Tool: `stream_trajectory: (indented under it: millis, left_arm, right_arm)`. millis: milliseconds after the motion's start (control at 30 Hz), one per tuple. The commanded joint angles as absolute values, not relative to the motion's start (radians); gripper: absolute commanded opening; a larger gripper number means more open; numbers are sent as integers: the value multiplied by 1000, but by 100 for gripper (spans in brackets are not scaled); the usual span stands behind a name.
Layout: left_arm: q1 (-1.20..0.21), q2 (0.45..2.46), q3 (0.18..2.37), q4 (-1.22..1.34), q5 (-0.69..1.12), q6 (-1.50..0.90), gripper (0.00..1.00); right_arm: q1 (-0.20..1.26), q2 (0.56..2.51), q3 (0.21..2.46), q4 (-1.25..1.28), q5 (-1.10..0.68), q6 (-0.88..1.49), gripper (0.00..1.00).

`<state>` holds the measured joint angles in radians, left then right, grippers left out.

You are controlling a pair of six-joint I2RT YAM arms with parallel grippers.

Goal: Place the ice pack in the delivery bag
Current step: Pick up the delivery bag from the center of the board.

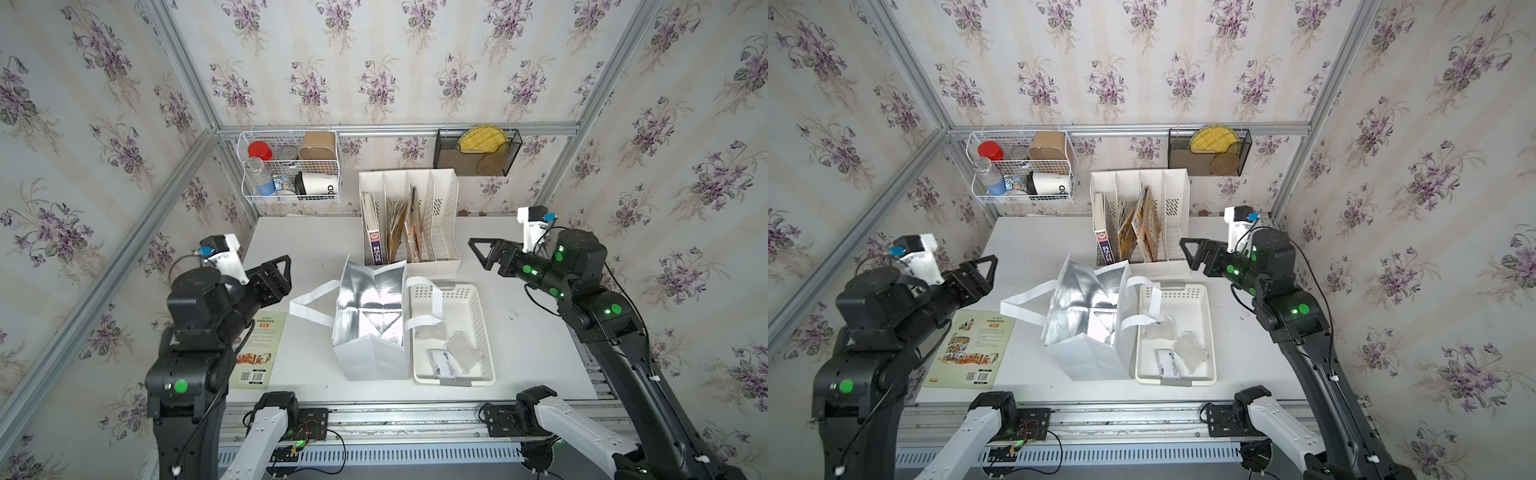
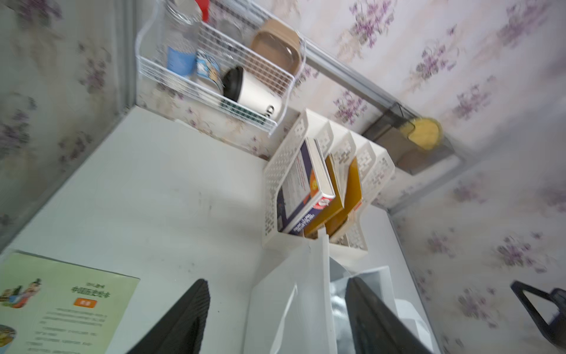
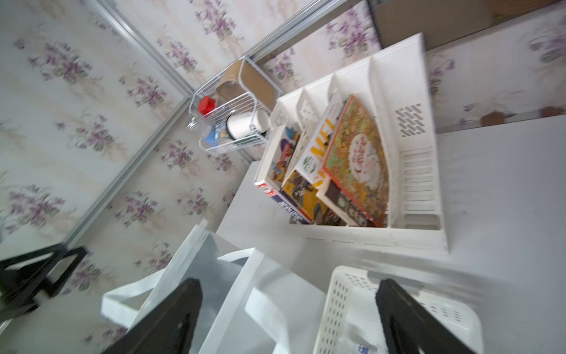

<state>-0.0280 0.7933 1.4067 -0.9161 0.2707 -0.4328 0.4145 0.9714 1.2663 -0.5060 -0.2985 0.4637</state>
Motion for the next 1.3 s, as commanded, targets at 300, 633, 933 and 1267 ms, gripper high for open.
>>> stream_trajectory:
  millis: [300, 633, 933, 1267]
  left_arm:
    - [-597, 1015, 1498, -1178, -107, -359, 77]
    - [-598, 1045, 1430, -1145, -51, -367, 75]
    - [-599, 1108, 1426, -1168, -44, -358, 57]
    - [-611, 1121, 1462, -1202, -85, -353, 0]
  right_arm:
    - [985, 1347, 1493, -701, 184, 496, 89]
    - [1071, 1423, 1474, -760, 280, 609, 80]
    - [1097, 1432, 1438, -766, 325, 629, 72]
    - [1102, 1462, 1436, -670, 225, 632, 26]
